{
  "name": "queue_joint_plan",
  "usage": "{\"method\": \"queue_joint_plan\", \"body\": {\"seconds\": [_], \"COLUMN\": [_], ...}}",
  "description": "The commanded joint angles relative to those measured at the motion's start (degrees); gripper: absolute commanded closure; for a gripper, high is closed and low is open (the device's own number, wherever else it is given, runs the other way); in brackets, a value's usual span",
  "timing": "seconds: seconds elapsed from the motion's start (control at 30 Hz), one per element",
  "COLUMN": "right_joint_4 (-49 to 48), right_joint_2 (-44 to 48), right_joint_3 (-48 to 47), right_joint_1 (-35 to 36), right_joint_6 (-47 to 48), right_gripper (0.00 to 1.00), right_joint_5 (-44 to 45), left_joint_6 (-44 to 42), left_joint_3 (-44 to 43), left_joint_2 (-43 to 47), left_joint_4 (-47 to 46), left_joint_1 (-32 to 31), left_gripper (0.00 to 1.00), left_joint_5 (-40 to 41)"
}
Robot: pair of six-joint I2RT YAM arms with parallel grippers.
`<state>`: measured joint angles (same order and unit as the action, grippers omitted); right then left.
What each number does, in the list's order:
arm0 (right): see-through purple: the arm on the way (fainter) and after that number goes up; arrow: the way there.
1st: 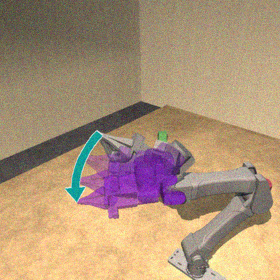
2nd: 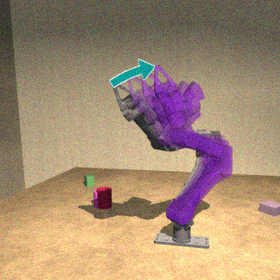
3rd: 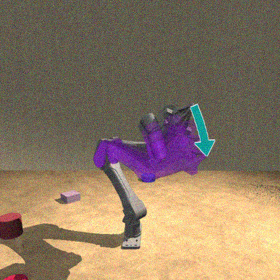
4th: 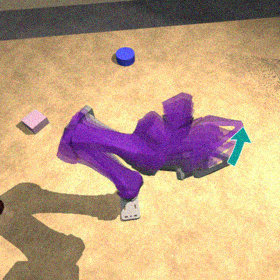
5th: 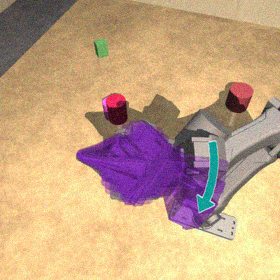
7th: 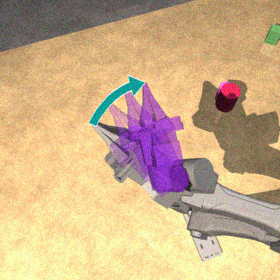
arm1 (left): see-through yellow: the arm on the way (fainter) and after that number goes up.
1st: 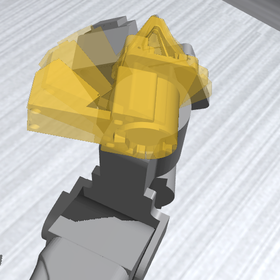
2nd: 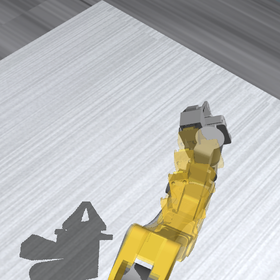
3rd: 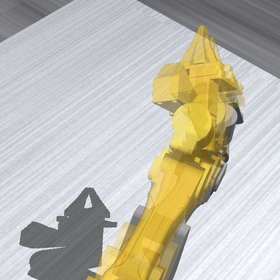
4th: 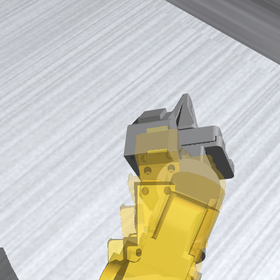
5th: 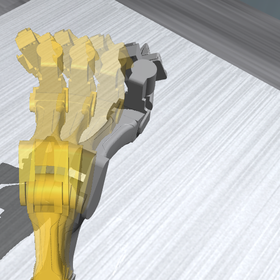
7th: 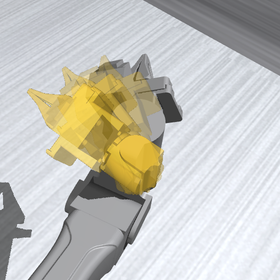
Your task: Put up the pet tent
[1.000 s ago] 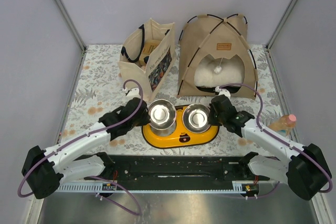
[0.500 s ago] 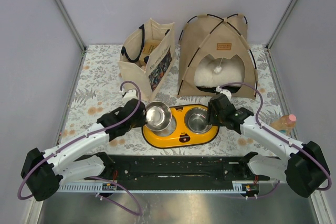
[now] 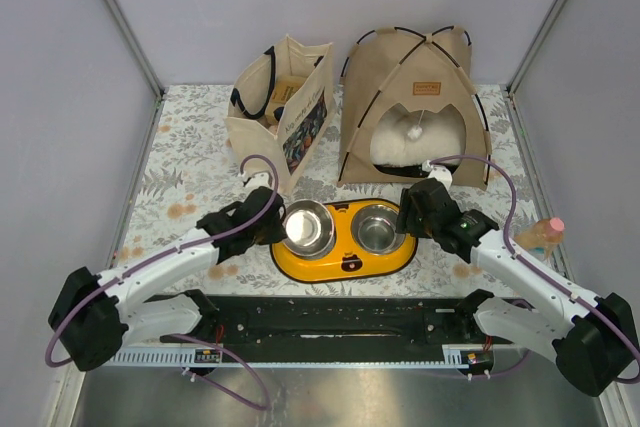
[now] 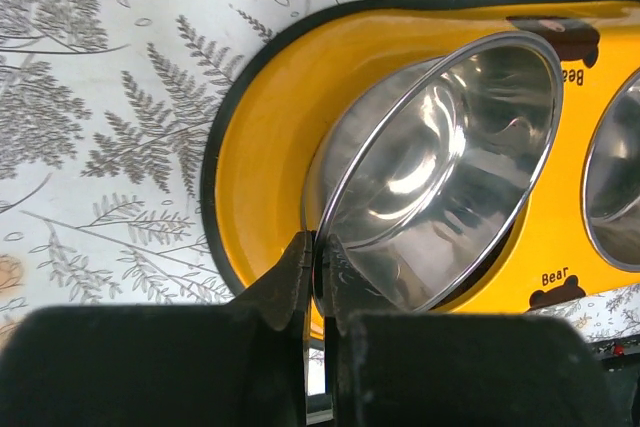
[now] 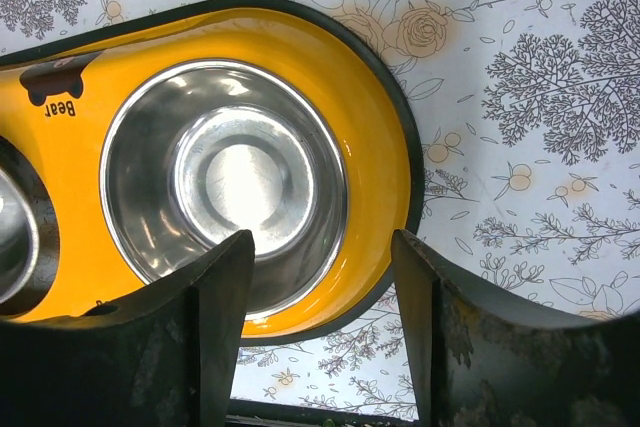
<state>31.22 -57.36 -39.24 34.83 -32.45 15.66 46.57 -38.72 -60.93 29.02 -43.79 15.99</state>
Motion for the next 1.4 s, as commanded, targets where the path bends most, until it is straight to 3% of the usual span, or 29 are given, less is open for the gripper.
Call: {"method": "queue_joint_plan", "body": {"seconds": [0.0, 0.1, 0.33, 0.4, 1.03, 1.17, 1.27, 1.37], "right_joint_4": [-0.6, -0.9, -1.4, -1.5, -2.7, -2.7, -2.9, -3.3], "right_joint_2": [0.5, 0.6, 0.8, 0.7, 1.2, 1.6, 1.7, 1.5], "right_joint_3": [-1.2, -0.8, -0.4, -0.4, 0.2, 0.5, 0.7, 0.7], "right_joint_1": [0.2, 0.2, 0.2, 0.2, 0.2, 0.2, 0.2, 0.2], "right_joint_6": [-0.5, -0.6, -0.3, -0.3, -0.2, 0.0, 0.2, 0.2], "right_gripper": [0.35, 0.35, 0.35, 0.35, 0.36, 0.36, 0.36, 0.36], "right_joint_5": [2.1, 1.9, 1.9, 1.7, 0.2, 0.5, 0.5, 0.2], "left_joint_6": [0.1, 0.1, -0.2, 0.1, 8.0, 8.0, 7.8, 7.2], "left_joint_3": [0.7, 0.5, 0.2, 0.4, 0.7, 0.8, 0.6, 0.2], "left_joint_2": [-3.8, -5.8, -8.2, -7.6, -7.1, -7.8, -7.4, -6.9], "left_joint_4": [-6.7, -7.8, -7.2, -7.2, -10.5, -9.3, -7.2, -6.1], "left_joint_1": [0.2, 0.2, 0.2, 0.3, 2.7, 2.8, 2.7, 2.7], "left_gripper": [1.00, 1.00, 0.88, 1.00, 1.00, 0.84, 0.82, 0.63], "left_joint_5": [-4.8, -6.0, -5.7, -5.8, -17.2, -16.3, -13.2, -12.0]}}
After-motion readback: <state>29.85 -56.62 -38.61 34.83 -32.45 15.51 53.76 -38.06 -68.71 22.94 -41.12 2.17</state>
